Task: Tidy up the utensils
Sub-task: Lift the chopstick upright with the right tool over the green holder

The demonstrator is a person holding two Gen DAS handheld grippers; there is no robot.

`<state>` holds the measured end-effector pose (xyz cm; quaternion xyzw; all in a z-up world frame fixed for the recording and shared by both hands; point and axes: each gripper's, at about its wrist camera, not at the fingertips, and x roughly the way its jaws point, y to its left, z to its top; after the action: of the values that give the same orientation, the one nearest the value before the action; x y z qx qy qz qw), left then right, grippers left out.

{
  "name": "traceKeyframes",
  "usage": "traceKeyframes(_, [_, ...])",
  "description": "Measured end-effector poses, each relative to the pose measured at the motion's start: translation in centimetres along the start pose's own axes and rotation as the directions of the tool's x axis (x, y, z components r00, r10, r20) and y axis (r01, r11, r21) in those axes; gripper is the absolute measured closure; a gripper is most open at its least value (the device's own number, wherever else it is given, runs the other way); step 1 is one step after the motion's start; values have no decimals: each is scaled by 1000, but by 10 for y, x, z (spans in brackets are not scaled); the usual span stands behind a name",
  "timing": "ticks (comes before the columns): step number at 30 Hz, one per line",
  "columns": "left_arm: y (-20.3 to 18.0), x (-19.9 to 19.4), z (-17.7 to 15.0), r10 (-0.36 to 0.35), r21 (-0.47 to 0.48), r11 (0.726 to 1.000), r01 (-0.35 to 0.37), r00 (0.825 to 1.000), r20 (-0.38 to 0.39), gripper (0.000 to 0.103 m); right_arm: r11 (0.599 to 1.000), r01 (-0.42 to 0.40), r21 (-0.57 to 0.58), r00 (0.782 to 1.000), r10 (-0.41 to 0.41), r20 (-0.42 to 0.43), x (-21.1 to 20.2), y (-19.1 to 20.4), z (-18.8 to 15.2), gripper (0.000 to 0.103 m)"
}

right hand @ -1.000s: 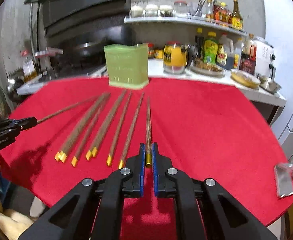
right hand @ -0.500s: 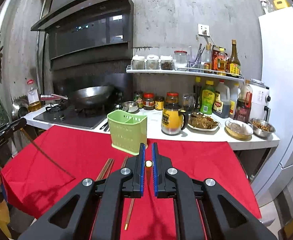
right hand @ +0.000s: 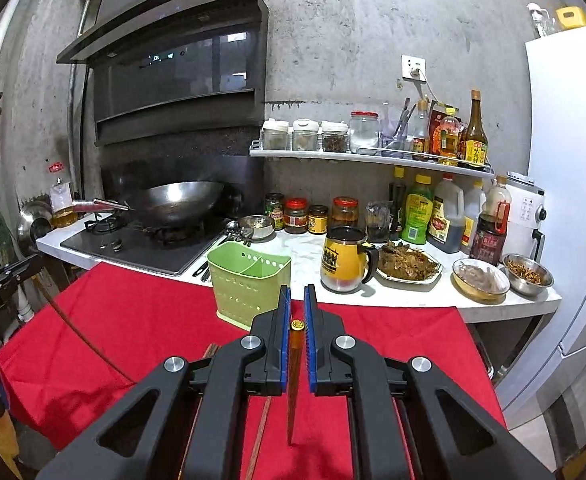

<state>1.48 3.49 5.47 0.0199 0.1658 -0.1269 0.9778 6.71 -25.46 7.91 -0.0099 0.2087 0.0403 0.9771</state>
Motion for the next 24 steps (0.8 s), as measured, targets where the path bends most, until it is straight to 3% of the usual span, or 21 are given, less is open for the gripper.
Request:
traceKeyframes(2, [-3,7,-3,-1,19,1000,1,1000,-29,97,1000,-2,-6,1000,2,-20,7,1,-4,95])
traceKeyframes(6, [-6,47,-34,-22,22,999,27,978,-206,96,999,-26,39,990,31,-137,42,-2,-30,96])
traceKeyframes(8, [-5,53,-43,-20,18,1000,25,974,-224,97,999,-10,30,987,15,-158,48,-1,-41,96])
traceKeyframes(19, [0,48,-33,-15,23,1000,19,982,-187,97,1000,7,9,994,-6,-111,41,0,-36,97])
traceKeyframes(24, [0,67,9,-27,26,999,30,994,-110,97,999,-32,-3,999,32,-5,57,3,9,96])
